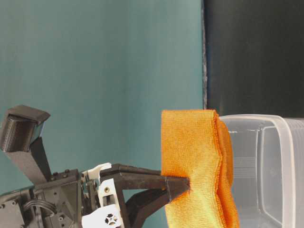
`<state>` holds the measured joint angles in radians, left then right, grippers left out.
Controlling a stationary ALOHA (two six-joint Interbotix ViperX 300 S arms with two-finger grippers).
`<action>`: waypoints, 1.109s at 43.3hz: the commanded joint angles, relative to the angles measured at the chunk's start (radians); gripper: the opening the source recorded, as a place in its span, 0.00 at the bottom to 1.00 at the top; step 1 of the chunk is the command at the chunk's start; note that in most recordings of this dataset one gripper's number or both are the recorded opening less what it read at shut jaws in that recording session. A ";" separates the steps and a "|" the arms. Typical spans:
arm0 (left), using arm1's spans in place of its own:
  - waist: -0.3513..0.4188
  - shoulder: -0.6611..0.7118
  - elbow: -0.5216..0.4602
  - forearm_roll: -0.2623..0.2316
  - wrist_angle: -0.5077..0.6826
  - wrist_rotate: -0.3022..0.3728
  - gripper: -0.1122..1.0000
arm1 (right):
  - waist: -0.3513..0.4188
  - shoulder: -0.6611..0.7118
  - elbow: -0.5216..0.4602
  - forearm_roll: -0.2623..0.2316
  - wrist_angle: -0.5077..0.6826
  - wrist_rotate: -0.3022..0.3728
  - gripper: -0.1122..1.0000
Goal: Place the orange towel into the container with the left arm.
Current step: 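Lower the towel into the container and open the left gripper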
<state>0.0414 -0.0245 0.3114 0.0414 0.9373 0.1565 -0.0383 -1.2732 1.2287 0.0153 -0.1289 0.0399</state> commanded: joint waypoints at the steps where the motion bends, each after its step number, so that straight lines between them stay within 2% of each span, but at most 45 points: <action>1: 0.000 -0.020 0.002 0.005 -0.012 0.000 0.16 | 0.005 0.014 -0.008 0.003 -0.005 0.002 0.80; 6: 0.005 -0.015 0.015 0.005 -0.014 -0.003 0.18 | 0.005 0.014 -0.006 0.003 -0.005 0.002 0.80; 9: 0.005 -0.014 0.018 0.005 -0.015 -0.008 0.31 | 0.006 0.014 -0.008 0.003 -0.005 0.000 0.80; 17: 0.011 -0.018 0.021 0.005 -0.026 -0.011 0.78 | 0.008 0.014 -0.008 0.003 -0.005 0.000 0.80; 21: 0.008 -0.020 0.011 0.005 -0.021 -0.011 0.91 | 0.008 0.014 -0.008 0.003 -0.003 0.000 0.80; 29: 0.003 -0.098 -0.023 0.005 -0.009 -0.034 0.85 | 0.008 0.014 -0.008 0.003 0.011 0.002 0.80; 35: -0.011 -0.176 -0.031 0.005 -0.041 -0.037 0.85 | 0.009 0.011 -0.009 0.003 0.035 0.002 0.80; 39: -0.028 -0.235 -0.023 0.003 -0.060 -0.021 0.85 | 0.008 0.014 -0.008 0.003 0.054 0.002 0.80; 48: -0.043 -0.337 0.048 0.005 -0.072 -0.040 0.85 | 0.009 0.017 -0.006 0.005 0.078 0.002 0.80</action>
<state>-0.0031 -0.3099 0.3436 0.0430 0.8805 0.1212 -0.0322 -1.2717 1.2287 0.0153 -0.0537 0.0399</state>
